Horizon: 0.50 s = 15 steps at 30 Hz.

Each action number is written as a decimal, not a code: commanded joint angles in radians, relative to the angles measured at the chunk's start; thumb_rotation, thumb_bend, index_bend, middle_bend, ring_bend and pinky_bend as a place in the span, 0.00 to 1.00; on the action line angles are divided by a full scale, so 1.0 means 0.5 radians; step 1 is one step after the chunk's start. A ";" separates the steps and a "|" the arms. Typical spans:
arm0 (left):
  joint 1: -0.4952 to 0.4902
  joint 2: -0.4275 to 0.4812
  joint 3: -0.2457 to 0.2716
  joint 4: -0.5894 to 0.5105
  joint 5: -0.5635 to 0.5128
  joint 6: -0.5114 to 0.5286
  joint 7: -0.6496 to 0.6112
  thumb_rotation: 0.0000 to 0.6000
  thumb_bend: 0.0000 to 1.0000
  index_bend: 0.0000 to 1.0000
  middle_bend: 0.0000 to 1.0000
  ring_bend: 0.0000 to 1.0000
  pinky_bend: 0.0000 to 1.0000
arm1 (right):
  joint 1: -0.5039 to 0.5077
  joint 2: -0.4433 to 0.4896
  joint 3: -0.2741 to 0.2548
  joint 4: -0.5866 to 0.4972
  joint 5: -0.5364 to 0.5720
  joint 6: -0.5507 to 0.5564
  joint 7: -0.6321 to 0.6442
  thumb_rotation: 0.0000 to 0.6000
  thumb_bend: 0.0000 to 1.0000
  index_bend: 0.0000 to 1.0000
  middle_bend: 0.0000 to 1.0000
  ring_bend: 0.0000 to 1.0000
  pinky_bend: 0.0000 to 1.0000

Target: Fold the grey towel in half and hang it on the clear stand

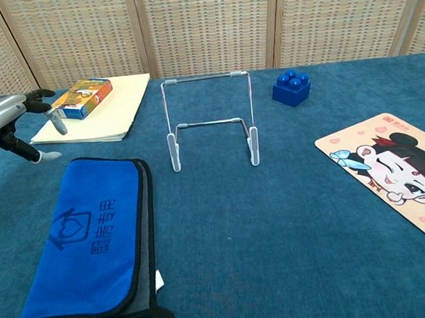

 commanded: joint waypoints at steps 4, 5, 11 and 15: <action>-0.078 -0.089 -0.117 -0.009 -0.371 -0.170 0.359 1.00 0.25 0.44 0.00 0.00 0.00 | 0.005 -0.001 -0.001 0.004 0.006 -0.012 0.000 1.00 0.00 0.00 0.00 0.00 0.00; -0.089 -0.104 -0.126 0.001 -0.416 -0.186 0.403 1.00 0.25 0.44 0.00 0.00 0.00 | 0.006 -0.001 -0.001 0.005 0.007 -0.014 0.000 1.00 0.00 0.00 0.00 0.00 0.00; -0.135 -0.160 -0.155 0.035 -0.619 -0.222 0.633 1.00 0.26 0.43 0.00 0.00 0.00 | 0.012 -0.003 0.002 0.008 0.021 -0.028 -0.004 1.00 0.00 0.00 0.00 0.00 0.00; -0.161 -0.182 -0.184 0.041 -0.721 -0.266 0.676 1.00 0.26 0.43 0.00 0.00 0.00 | 0.014 -0.003 0.005 0.010 0.029 -0.032 -0.004 1.00 0.00 0.00 0.00 0.00 0.00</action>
